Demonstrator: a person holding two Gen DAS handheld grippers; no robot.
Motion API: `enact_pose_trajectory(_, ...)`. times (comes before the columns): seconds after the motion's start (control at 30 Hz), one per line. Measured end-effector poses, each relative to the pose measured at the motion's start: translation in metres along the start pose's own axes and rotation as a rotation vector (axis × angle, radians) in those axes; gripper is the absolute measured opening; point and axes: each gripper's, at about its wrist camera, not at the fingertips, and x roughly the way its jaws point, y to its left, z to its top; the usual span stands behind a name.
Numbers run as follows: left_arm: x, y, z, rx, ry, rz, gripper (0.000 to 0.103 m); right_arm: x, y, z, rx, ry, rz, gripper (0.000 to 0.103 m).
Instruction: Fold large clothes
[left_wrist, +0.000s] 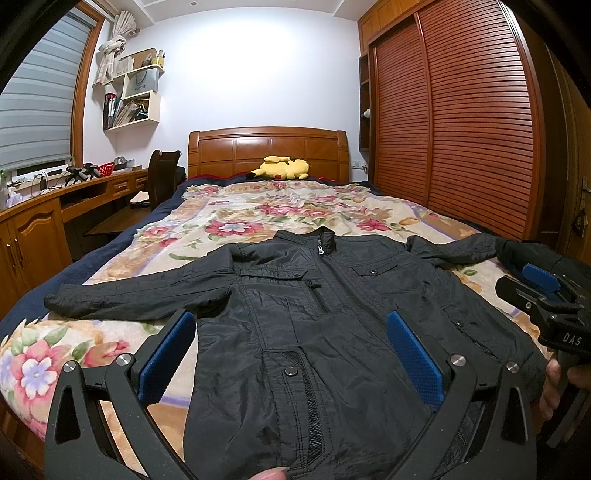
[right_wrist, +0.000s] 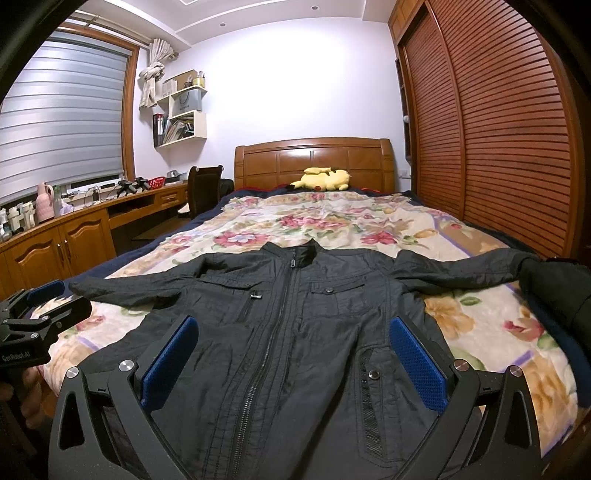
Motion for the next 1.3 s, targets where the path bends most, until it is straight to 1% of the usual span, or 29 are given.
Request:
enact_pose_trajectory(0.93, 0.001, 0.001, 0.001, -0.005, 0.003, -0.001, 0.103, 0.000, 0.000, 0.000, -0.001, 0.004, 0.005, 0.103)
enact_pose_trajectory(1.07, 0.003, 0.007, 0.002, -0.019, 0.016, 0.001, 0.103, -0.001, -0.001, 0.004, 0.004, -0.010, 0.021, 0.103)
enact_pose_trajectory(1.2, 0.000, 0.022, 0.003, -0.043, 0.022, 0.019, 0.103, 0.004, -0.002, 0.008, 0.001, -0.023, 0.017, 0.103)
enact_pose_trajectory(1.3, 0.005, 0.030, 0.000, -0.044, 0.027, 0.037, 0.103, 0.015, -0.001, 0.007, -0.004, -0.006, 0.009, 0.103)
